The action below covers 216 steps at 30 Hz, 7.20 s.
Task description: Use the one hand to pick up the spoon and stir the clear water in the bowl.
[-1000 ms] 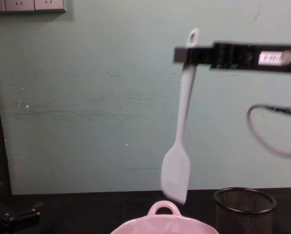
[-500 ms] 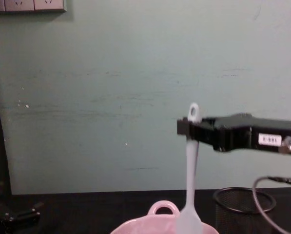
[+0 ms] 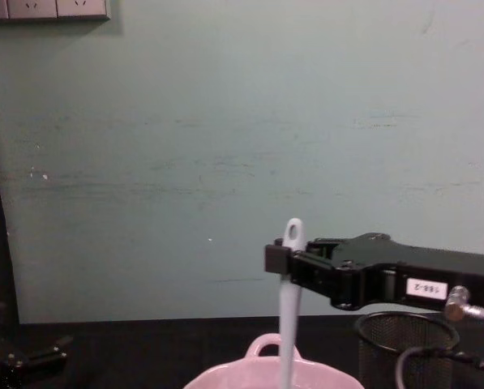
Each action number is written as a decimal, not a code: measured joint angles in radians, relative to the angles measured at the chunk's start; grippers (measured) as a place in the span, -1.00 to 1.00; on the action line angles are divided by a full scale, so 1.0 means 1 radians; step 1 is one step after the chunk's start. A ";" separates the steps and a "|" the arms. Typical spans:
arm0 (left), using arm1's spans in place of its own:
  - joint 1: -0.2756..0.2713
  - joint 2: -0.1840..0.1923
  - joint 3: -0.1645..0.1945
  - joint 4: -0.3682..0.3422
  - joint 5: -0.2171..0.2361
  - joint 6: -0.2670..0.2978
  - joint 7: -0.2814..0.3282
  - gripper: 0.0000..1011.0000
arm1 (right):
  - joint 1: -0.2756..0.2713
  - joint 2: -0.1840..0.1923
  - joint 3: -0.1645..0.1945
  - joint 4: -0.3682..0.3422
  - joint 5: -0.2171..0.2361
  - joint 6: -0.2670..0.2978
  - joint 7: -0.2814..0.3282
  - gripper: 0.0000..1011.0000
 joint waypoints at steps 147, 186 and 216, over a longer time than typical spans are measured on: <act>0.000 0.000 0.000 0.000 0.000 0.000 0.000 1.00 | -0.095 -0.119 0.087 -0.079 -0.207 0.078 -0.149 -0.75; 0.000 0.000 0.000 0.000 0.000 0.000 0.000 1.00 | -0.035 -0.218 0.094 0.056 -0.308 -0.026 -0.270 -0.75; 0.000 0.000 0.000 0.000 0.000 0.000 0.000 1.00 | -0.045 -0.200 0.053 -0.014 -0.129 0.159 -0.187 -0.75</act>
